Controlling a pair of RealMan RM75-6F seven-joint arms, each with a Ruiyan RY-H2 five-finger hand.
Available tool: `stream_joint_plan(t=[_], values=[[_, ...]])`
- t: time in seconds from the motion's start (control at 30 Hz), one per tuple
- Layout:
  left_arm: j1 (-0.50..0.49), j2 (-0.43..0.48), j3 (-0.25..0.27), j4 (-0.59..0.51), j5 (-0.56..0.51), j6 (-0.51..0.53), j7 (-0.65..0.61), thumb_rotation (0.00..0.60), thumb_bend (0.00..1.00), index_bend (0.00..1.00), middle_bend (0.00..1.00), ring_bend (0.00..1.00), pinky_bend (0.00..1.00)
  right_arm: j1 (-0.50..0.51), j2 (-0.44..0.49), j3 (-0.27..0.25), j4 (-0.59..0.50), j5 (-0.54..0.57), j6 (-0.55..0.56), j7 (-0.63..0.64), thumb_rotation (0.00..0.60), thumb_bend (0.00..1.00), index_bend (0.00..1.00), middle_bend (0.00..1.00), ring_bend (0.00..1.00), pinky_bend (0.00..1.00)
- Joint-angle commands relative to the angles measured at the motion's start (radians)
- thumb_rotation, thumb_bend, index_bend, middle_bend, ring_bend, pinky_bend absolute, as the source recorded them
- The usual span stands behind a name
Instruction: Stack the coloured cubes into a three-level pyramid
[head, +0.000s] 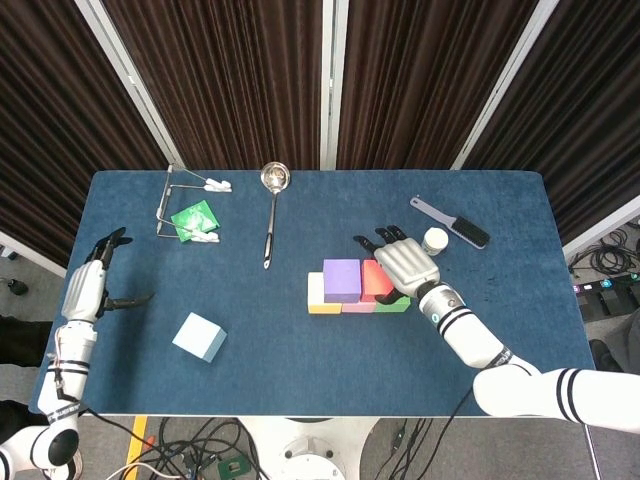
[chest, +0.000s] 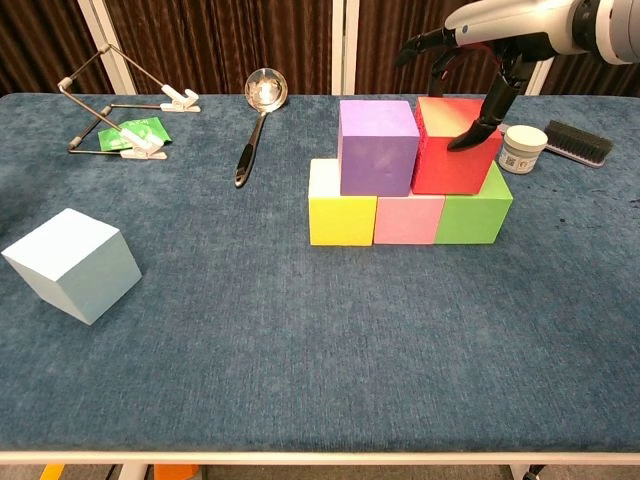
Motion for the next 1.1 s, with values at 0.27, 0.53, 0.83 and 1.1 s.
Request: stream_joint_plan(t=[0.27,0.53,0.83,1.1], values=[[0.002,0.001,0.0,0.001,0.003,0.003,-0.007,0.6,0.02,0.06,0.15,0.03,0.14,-0.003,-0.004,0.013,0.005,0.019,-0.019,0.005,0.6,0.16,0.0,0.44,0.0,0.0],[0.002,0.0,0.001,0.002,0.003,0.0,-0.007,0.6,0.02,0.06,0.15,0.03,0.14,-0.005,-0.004,0.018,0.007,0.028,-0.031,0.004,0.6,0.16,0.0,0.44,0.0,0.0],[0.001,-0.001,0.0,0.006,-0.001,-0.003,-0.005,0.6,0.02,0.06,0.15,0.03,0.14,-0.008,-0.003,0.021,0.009,0.031,-0.038,0.007,0.6,0.13,0.0,0.41,0.0,0.0],[0.001,-0.001,0.0,0.008,-0.001,-0.005,-0.006,0.6,0.02,0.06,0.15,0.03,0.14,-0.008,-0.004,0.026,0.015,0.033,-0.045,0.012,0.6,0.12,0.0,0.34,0.0,0.0]])
